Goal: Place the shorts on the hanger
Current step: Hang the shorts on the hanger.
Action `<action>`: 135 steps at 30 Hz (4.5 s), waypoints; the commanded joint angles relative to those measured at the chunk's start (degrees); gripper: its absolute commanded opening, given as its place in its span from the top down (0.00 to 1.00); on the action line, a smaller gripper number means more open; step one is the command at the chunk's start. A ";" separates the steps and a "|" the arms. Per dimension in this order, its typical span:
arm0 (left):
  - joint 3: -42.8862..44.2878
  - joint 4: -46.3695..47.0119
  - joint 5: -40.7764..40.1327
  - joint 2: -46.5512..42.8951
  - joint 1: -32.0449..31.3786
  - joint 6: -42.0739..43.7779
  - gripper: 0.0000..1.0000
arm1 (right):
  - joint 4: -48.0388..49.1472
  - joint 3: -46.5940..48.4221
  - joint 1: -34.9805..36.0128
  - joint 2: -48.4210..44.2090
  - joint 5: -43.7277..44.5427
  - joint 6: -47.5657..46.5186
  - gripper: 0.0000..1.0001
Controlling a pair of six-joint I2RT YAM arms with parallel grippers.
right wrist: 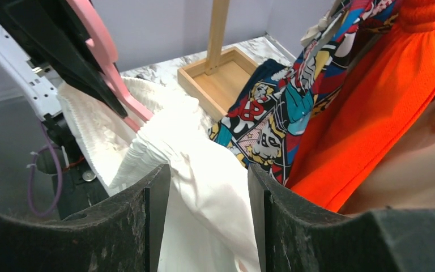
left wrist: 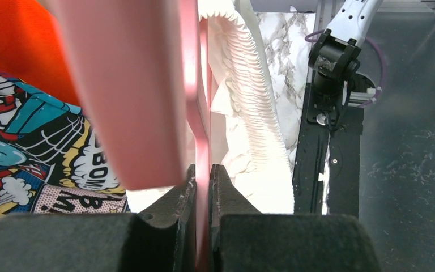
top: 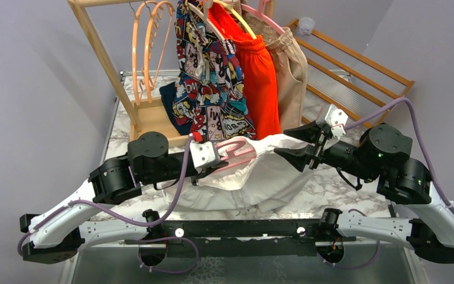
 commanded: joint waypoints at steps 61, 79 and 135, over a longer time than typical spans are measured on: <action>0.38 -1.73 -9.32 -1.44 0.10 -10.39 1.00 | 6.54 -7.58 0.12 4.14 15.09 0.04 0.74; -1.61 -3.70 -3.31 -1.31 0.15 -8.37 1.00 | 4.16 -4.71 0.14 4.31 25.68 -0.71 0.99; 6.77 -3.84 16.91 7.57 0.11 -1.84 1.00 | 1.12 3.10 0.12 14.23 -30.31 2.72 0.57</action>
